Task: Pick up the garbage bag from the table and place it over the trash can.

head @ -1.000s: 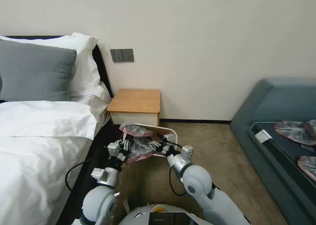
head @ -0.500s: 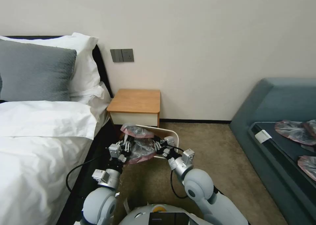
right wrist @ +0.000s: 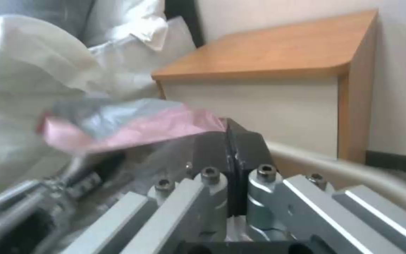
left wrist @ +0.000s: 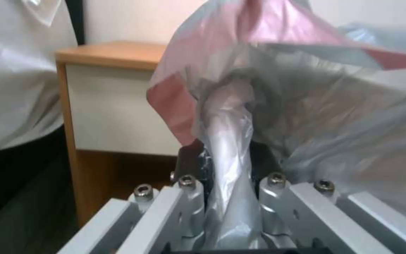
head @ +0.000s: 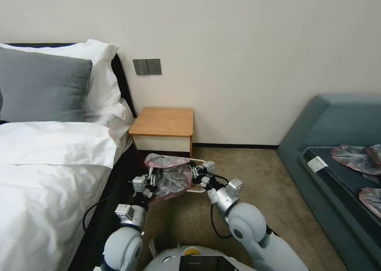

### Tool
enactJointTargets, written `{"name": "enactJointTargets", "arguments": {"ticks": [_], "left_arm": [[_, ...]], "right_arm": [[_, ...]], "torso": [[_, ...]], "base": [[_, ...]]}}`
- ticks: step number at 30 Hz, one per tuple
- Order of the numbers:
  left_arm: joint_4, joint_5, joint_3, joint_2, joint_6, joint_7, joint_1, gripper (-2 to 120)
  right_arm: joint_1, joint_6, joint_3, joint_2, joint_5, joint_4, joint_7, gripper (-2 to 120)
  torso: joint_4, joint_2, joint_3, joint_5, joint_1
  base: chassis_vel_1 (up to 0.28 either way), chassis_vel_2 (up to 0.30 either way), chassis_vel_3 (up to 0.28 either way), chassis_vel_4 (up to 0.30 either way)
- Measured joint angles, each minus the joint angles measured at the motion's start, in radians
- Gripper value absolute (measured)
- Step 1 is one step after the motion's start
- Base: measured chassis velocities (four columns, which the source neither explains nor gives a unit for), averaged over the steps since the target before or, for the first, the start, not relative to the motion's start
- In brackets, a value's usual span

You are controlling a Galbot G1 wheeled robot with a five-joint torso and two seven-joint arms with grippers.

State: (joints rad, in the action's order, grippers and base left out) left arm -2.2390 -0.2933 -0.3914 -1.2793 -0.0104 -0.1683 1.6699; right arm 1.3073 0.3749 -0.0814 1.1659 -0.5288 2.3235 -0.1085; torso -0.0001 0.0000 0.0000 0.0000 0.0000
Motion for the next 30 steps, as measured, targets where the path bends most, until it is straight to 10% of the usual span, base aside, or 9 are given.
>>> {"name": "enactJointTargets", "arguments": {"ticks": [19, 30], "left_arm": [[0.019, -0.011, 0.020, -0.006, 0.008, 0.002, -0.007, 9], [0.007, -0.045, -0.014, -0.006, 0.009, -0.002, -0.024, 9]], "right_arm": [[-0.070, 0.079, -0.137, -0.086, -0.149, 0.024, -0.032, 0], [-0.035, 0.167, -0.092, -0.109, -0.157, 0.097, -0.004, 38]], "torso": [[-0.0006, 0.000, 0.000, 0.0000, 0.000], [0.0000, 0.000, 0.000, 0.0000, 0.000]], "base": [[0.000, 0.000, 0.000, 0.000], [0.000, 0.000, 0.000, 0.000]]}}
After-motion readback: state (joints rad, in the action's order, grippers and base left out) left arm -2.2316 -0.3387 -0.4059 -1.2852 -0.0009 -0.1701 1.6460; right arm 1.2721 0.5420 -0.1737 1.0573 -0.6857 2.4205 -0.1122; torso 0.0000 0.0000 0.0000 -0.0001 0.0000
